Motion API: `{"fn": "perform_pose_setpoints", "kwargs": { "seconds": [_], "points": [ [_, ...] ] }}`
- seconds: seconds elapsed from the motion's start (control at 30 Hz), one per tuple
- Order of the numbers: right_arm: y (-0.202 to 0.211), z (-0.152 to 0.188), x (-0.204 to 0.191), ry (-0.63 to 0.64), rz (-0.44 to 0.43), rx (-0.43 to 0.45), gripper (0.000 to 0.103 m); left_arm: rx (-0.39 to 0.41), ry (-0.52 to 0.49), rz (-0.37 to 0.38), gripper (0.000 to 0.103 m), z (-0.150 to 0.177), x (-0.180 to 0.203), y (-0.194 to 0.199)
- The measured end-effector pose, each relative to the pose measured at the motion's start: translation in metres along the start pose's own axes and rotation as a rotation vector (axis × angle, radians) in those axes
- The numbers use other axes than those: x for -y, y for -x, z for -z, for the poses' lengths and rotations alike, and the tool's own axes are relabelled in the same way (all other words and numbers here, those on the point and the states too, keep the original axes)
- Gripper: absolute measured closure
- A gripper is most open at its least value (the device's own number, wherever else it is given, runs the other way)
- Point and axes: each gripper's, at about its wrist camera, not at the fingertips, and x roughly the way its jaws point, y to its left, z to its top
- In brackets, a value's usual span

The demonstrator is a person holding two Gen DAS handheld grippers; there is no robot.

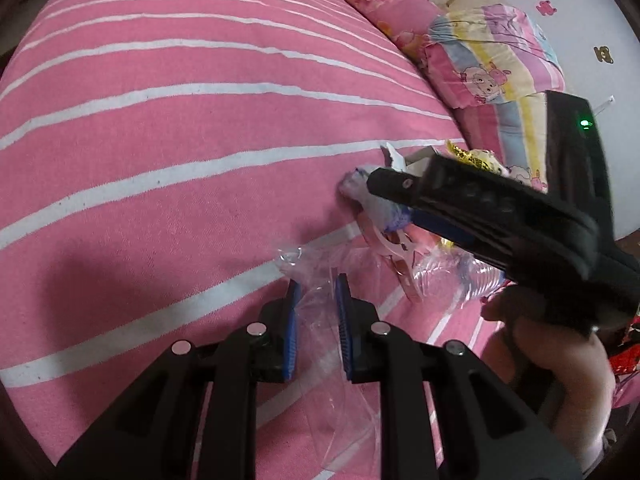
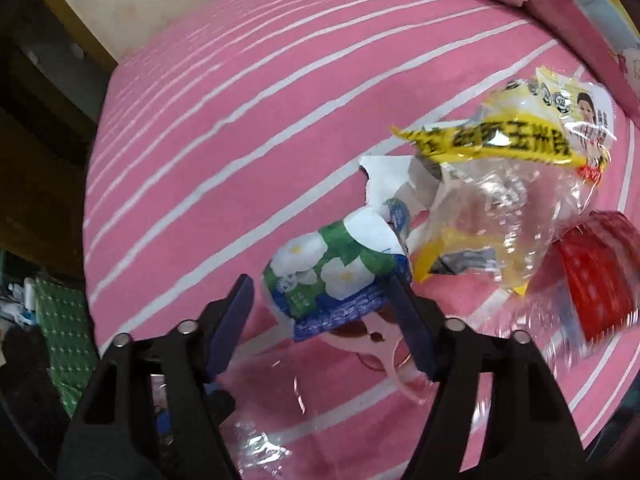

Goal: Collect trash
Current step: 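Grasp the clear plastic wrapper with the left tool while the right tool grasps the green-white packet, then carry the wrapper and packet over the bin and open both tools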

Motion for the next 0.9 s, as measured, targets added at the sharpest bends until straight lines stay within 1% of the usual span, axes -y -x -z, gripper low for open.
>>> {"fn": "perform_pose_setpoints", "kwargs": {
  "seconds": [0.03,0.07,0.1,0.13,0.17,0.2,0.23,0.27,0.3,0.37,0.5,0.6,0.7,0.73,0.83,0.9],
  "points": [
    [-0.003,0.001,0.002,-0.001,-0.005,0.000,0.046,-0.001,0.001,0.003,0.086,0.000,-0.001,0.000],
    [-0.004,0.001,0.004,-0.002,-0.009,0.004,0.049,-0.001,0.002,0.005,0.086,0.001,-0.003,0.001],
    [-0.004,0.001,0.005,0.000,-0.008,0.012,0.055,-0.002,0.007,0.009,0.086,0.001,-0.004,0.001],
    [-0.005,0.001,0.010,0.003,-0.010,0.016,0.059,-0.004,0.013,0.016,0.086,0.000,-0.006,0.001],
    [-0.001,0.006,0.014,0.011,-0.017,0.024,0.065,-0.006,0.022,0.029,0.086,0.001,-0.007,0.001],
    [-0.001,0.004,0.014,0.016,-0.025,0.030,0.071,-0.006,0.025,0.036,0.086,0.001,-0.007,0.002],
    [0.004,0.006,0.013,0.025,-0.036,0.039,0.081,-0.002,0.024,0.040,0.086,0.002,-0.007,0.003],
    [0.004,0.004,0.010,0.023,-0.044,0.045,0.089,0.000,0.023,0.043,0.086,0.002,-0.006,0.005],
    [0.009,0.005,0.010,0.020,-0.061,0.053,0.092,0.005,0.019,0.048,0.086,0.003,-0.006,0.007],
    [0.017,0.008,0.006,0.024,-0.079,0.067,0.093,0.016,0.009,0.058,0.086,0.003,-0.005,0.013],
    [0.039,0.018,0.007,0.021,-0.148,0.094,0.094,0.042,0.015,0.081,0.087,0.006,-0.011,0.025],
    [0.061,0.029,0.011,0.006,-0.204,0.115,0.094,0.066,0.030,0.111,0.087,0.009,-0.015,0.035],
    [0.076,0.042,0.018,-0.037,-0.285,0.110,0.094,0.102,0.031,0.152,0.087,0.015,-0.015,0.052],
    [0.083,0.050,0.023,-0.056,-0.316,0.104,0.094,0.112,0.027,0.161,0.088,0.018,-0.014,0.057],
    [0.097,0.066,0.021,-0.073,-0.354,0.103,0.094,0.140,0.021,0.194,0.088,0.031,-0.009,0.074],
    [0.116,0.085,0.029,-0.083,-0.384,0.109,0.094,0.160,0.017,0.201,0.088,0.041,-0.004,0.084]
  ]
}}
